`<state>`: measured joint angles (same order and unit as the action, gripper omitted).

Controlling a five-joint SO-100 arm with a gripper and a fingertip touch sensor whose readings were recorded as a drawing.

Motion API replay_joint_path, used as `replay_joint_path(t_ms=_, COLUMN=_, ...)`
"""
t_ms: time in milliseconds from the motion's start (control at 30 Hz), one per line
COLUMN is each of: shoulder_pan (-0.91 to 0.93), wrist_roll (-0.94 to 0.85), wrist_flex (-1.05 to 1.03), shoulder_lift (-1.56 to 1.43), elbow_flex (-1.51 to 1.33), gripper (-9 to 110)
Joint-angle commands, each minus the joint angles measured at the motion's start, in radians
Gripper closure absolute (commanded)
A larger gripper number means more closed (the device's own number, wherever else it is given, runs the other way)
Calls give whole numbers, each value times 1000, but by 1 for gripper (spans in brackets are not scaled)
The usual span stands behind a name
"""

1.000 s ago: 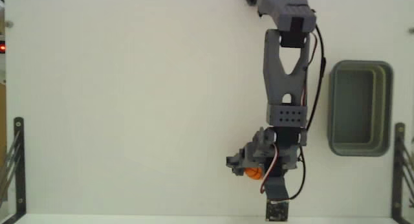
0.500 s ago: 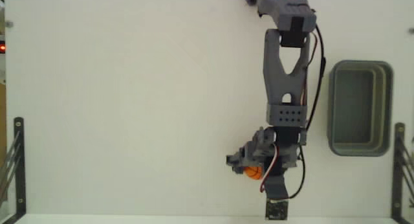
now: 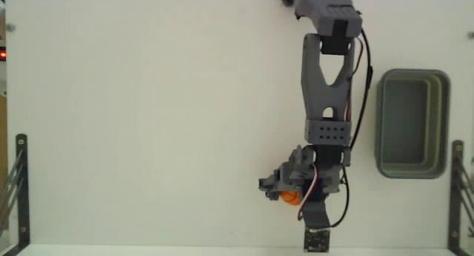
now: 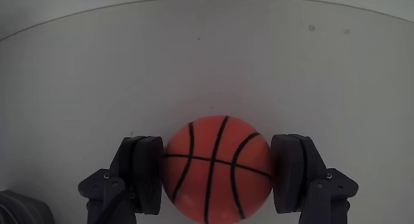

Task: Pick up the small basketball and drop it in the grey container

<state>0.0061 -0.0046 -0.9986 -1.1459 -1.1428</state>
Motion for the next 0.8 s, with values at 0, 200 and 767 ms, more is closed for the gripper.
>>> replay_joint_path(t_ms=0, shoulder_pan=-6, wrist_roll=5, wrist_flex=6, shoulder_lift=-43, elbow_flex=-2, gripper=-9)
replay_joint_path(t_ms=200, shoulder_pan=-6, wrist_roll=5, wrist_flex=6, shoulder_lift=-43, elbow_flex=-2, gripper=-9)
replay_joint_path(t_ms=767, shoulder_pan=-6, wrist_roll=5, wrist_flex=6, shoulder_lift=-43, elbow_flex=-2, gripper=-7)
